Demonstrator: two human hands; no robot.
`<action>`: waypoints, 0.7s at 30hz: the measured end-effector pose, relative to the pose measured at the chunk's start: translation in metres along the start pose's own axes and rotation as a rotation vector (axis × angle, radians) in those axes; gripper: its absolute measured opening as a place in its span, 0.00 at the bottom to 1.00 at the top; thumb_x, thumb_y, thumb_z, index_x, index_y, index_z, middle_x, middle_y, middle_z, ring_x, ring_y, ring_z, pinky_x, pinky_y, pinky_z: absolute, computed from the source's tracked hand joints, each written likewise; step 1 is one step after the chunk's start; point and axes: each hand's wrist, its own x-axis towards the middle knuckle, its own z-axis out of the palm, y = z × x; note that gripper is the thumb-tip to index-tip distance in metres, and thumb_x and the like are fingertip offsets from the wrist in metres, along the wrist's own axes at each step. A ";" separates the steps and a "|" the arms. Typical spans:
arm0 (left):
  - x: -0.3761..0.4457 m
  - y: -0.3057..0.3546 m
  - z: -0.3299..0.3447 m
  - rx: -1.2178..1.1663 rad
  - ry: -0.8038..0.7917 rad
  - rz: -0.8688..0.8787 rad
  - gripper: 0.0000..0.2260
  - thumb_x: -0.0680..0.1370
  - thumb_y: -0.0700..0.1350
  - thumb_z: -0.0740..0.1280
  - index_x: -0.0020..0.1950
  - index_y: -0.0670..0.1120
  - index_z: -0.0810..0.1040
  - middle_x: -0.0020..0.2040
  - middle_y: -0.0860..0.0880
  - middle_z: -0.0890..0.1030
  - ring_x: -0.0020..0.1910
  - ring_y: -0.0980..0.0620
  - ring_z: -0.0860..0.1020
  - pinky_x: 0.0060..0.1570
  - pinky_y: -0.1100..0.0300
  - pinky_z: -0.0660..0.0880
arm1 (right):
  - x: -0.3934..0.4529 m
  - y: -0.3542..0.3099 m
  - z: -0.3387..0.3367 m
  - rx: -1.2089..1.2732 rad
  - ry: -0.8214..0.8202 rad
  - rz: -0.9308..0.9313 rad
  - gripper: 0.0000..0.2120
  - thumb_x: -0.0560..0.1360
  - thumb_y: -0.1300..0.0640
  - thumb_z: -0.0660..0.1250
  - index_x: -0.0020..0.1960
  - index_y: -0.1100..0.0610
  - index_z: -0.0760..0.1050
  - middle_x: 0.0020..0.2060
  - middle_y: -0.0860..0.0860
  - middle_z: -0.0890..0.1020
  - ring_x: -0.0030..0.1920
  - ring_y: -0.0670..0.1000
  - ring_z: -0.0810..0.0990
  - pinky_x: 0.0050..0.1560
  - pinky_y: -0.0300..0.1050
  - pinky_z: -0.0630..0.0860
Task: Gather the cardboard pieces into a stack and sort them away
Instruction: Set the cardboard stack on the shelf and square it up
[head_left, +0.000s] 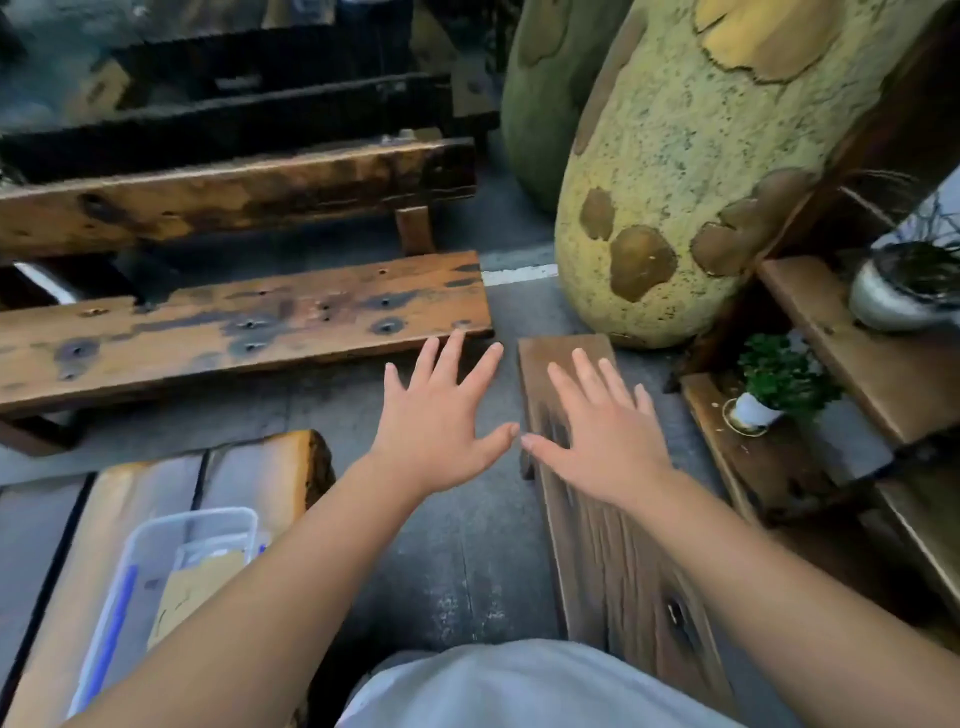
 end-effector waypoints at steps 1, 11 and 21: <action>0.012 0.016 0.002 0.007 -0.008 0.053 0.37 0.72 0.72 0.50 0.78 0.60 0.47 0.81 0.45 0.50 0.78 0.42 0.49 0.68 0.30 0.54 | -0.005 0.016 -0.003 0.008 0.010 0.043 0.47 0.65 0.22 0.42 0.79 0.44 0.46 0.80 0.49 0.44 0.79 0.54 0.44 0.73 0.64 0.49; 0.107 0.160 0.013 0.027 -0.056 0.538 0.37 0.72 0.72 0.49 0.78 0.59 0.48 0.80 0.44 0.51 0.78 0.41 0.51 0.67 0.31 0.58 | -0.064 0.143 -0.032 0.048 0.086 0.482 0.46 0.67 0.22 0.43 0.79 0.44 0.47 0.80 0.49 0.47 0.78 0.54 0.48 0.73 0.65 0.51; 0.186 0.305 0.029 -0.035 -0.093 1.004 0.36 0.73 0.66 0.55 0.78 0.59 0.47 0.80 0.45 0.51 0.78 0.42 0.51 0.68 0.31 0.57 | -0.102 0.219 -0.051 0.040 0.226 0.990 0.43 0.69 0.25 0.41 0.78 0.45 0.48 0.80 0.49 0.49 0.78 0.55 0.50 0.72 0.65 0.53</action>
